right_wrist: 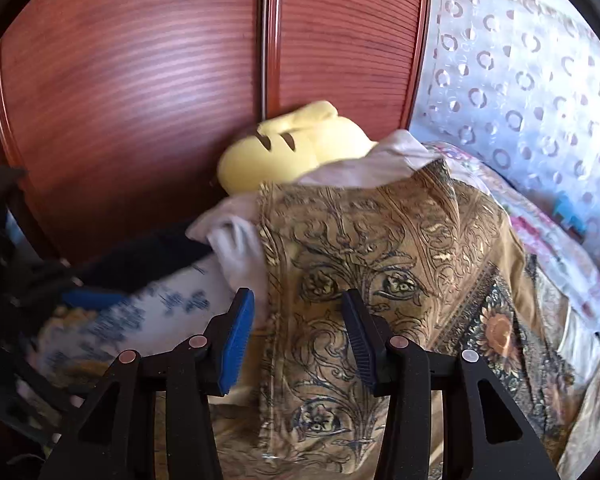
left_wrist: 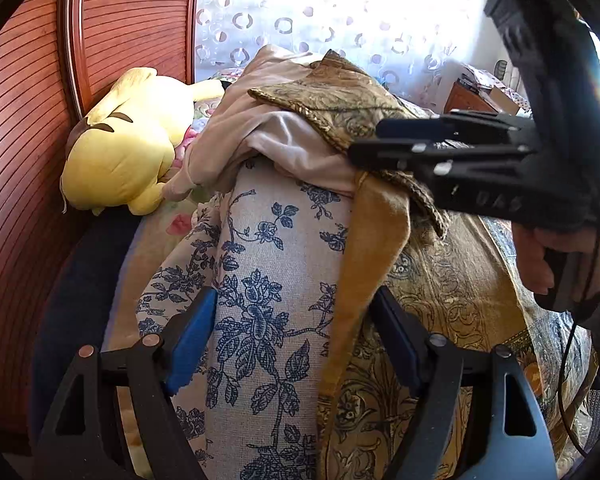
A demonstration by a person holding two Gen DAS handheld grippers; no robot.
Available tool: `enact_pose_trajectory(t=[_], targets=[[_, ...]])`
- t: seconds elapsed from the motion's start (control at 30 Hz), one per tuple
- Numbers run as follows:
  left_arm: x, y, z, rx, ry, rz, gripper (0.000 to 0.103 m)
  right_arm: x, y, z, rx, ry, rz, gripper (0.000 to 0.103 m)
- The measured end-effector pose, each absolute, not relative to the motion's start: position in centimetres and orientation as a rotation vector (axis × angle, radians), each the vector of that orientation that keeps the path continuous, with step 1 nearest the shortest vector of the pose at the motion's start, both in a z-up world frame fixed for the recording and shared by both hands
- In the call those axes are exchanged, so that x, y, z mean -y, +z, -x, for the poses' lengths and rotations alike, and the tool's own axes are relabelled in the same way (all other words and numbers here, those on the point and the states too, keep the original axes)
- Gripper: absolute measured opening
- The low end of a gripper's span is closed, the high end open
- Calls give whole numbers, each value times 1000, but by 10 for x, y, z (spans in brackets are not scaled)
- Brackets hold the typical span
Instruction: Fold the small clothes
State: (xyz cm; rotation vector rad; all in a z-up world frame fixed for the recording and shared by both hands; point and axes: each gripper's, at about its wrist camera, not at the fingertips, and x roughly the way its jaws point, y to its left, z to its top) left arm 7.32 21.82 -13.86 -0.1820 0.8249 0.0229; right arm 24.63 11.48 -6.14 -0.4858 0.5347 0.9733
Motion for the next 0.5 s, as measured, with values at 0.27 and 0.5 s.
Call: enact_pose_trajectory(t=[0.27, 0.5], targets=[[-222, -140, -72, -819, 16, 213, 79, -121, -66, -248, -523, 937, 529, 7], [-222, -140, -72, -814, 17, 212, 80, -58, -30, -263, -511, 946, 205, 5]])
